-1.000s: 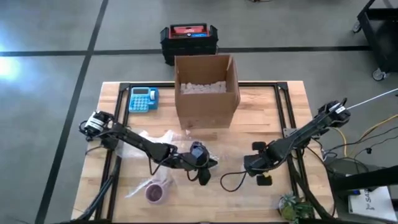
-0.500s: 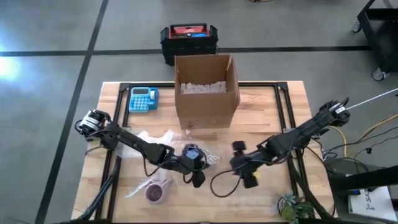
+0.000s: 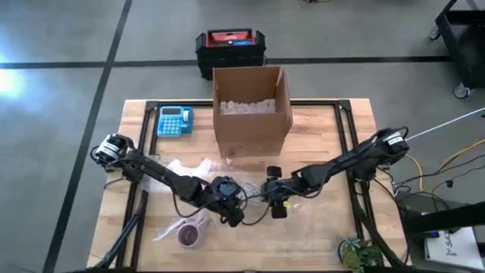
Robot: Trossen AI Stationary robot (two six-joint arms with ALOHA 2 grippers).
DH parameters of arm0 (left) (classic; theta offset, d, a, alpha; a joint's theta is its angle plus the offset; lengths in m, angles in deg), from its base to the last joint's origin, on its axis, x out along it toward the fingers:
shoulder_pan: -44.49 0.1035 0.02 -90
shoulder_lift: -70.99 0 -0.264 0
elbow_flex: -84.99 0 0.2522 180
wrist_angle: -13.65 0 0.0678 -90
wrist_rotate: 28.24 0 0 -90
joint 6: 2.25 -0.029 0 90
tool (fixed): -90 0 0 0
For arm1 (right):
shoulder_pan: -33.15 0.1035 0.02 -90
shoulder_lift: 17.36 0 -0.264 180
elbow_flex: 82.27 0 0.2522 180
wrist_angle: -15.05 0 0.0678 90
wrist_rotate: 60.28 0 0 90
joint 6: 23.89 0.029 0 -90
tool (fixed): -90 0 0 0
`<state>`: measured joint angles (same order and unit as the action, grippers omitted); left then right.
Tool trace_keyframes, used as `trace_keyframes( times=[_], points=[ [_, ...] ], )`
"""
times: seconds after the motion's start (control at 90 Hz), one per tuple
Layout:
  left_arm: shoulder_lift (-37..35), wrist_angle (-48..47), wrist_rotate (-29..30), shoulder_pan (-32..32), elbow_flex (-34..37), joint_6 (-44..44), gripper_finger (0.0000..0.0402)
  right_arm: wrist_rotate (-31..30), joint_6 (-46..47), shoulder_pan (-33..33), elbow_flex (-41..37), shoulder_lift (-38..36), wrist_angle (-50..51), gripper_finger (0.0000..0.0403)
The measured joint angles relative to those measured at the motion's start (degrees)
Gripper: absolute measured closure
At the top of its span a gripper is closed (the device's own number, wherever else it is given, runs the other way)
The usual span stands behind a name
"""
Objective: Wrap mug
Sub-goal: Wrap the white mug with bubble wrap
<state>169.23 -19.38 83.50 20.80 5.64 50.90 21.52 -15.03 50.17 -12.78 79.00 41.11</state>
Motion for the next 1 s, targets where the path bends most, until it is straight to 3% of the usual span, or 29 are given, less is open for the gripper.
trace_keyframes(
  times=[0.378,0.789,1.0],
  points=[
    [0.79,1.96,0.35,0.15,0.1,-0.25,0.0402,0.41,0.6,0.84,-1.38,-1.26,5.66,0.0258],
    [0.85,10.01,2.67,0.55,0.12,-6.78,0.0402,1.53,1.96,2.22,-3.53,-0.08,10.28,0.0251],
    [-0.23,10.31,7.01,0.63,-1.36,-7.09,0.0402,0.41,0.52,2.23,-2.12,-6.14,18.9,0.0267]
  ],
)
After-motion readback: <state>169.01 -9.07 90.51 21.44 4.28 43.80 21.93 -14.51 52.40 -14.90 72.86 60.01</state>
